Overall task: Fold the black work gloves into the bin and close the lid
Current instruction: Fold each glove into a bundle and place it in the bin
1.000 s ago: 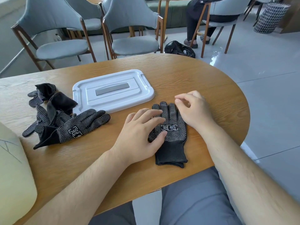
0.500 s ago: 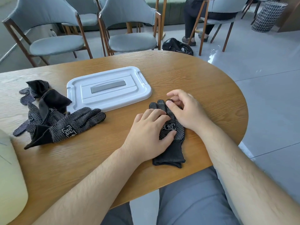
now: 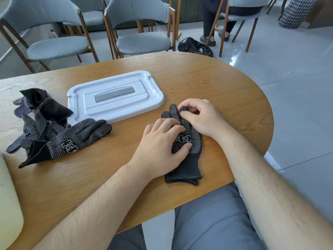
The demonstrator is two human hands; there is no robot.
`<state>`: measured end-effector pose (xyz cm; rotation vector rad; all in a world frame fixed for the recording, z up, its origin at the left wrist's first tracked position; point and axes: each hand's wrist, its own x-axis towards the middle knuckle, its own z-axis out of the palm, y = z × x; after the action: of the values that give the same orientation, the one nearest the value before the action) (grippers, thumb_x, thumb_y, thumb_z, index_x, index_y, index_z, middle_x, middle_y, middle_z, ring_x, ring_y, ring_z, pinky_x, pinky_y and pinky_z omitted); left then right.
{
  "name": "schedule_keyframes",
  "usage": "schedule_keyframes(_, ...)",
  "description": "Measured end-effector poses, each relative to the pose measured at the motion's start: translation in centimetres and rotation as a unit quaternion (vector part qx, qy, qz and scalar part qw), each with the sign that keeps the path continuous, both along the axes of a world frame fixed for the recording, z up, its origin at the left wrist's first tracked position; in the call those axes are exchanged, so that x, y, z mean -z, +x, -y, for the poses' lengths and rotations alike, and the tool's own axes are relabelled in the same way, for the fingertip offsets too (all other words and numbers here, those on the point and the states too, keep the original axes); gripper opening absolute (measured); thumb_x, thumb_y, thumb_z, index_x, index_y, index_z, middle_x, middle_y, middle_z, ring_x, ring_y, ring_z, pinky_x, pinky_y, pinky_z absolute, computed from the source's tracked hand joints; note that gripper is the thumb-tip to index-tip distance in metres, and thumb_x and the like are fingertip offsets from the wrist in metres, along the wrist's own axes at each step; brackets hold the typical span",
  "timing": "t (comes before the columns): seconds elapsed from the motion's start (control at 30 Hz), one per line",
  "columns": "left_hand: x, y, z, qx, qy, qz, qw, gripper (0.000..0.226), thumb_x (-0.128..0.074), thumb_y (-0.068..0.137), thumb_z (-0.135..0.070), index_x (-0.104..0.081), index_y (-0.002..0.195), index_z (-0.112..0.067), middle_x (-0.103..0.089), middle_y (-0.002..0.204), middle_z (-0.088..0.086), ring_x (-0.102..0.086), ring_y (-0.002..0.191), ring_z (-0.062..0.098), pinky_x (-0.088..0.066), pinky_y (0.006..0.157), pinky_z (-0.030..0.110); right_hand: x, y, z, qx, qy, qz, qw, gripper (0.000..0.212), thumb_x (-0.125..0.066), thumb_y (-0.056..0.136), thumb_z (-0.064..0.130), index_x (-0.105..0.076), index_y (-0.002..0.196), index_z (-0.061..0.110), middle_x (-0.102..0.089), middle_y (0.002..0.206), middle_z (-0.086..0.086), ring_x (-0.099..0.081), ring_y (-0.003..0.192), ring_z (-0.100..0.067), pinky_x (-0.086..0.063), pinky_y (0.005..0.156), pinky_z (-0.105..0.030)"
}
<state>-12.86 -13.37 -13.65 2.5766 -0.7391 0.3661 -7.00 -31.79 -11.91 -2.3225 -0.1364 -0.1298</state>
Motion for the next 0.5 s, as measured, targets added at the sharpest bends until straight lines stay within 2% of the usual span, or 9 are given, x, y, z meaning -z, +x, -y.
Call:
schedule_keyframes(0.07, -0.06, -0.11, -0.08, 0.001, -0.003, -0.003, 1.0, 0.044, -0.054, 0.092, -0.057, -0.065, 0.123, -0.028, -0.056, 0.129, -0.015, -0.047, 0.127, 0.013, -0.035, 0.1, 0.033, 0.1, -0.28, 0.13, 0.014, 0.047, 0.001, 0.999, 0.008, -0.067, 0.088, 0.041, -0.068, 0.095, 0.046, -0.068, 0.092, 0.019, -0.06, 0.101, -0.004, -0.049, 0.098, -0.036)
schedule_keyframes(0.13, -0.15, -0.19, -0.14, 0.0, -0.005, -0.006, 1.0, 0.043, -0.055, 0.092, -0.057, -0.065, 0.122, -0.028, -0.056, 0.13, -0.016, -0.047, 0.127, 0.013, -0.035, 0.1, 0.033, 0.15, -0.3, 0.23, 0.023, 0.078, -0.005, 0.997, 0.012, -0.067, 0.089, 0.039, -0.068, 0.101, 0.04, -0.072, 0.09, 0.017, -0.063, 0.094, 0.0, -0.051, 0.094, -0.034)
schedule_keyframes(0.27, -0.14, -0.13, -0.22, 0.002, -0.005, -0.004, 1.0, 0.042, -0.055, 0.092, -0.057, -0.066, 0.121, -0.029, -0.056, 0.129, -0.016, -0.048, 0.127, 0.012, -0.036, 0.1, 0.034, 0.46, -0.01, 0.34, 0.028, 0.09, 0.008, 0.996, 0.013, -0.071, 0.091, 0.031, -0.067, 0.102, 0.036, -0.073, 0.086, 0.017, -0.065, 0.087, 0.001, -0.053, 0.094, -0.036)
schedule_keyframes(0.5, -0.03, 0.1, -0.24, 0.01, -0.017, 0.004, 1.0, 0.04, -0.055, 0.091, -0.058, -0.067, 0.116, -0.029, -0.057, 0.127, -0.017, -0.049, 0.124, 0.011, -0.031, 0.097, 0.03, 0.97, 0.41, 0.63, 0.028, 0.105, 0.019, 0.994, 0.017, -0.075, 0.091, 0.028, -0.07, 0.105, 0.035, -0.071, 0.094, 0.015, -0.066, 0.089, -0.002, -0.056, 0.094, -0.036)
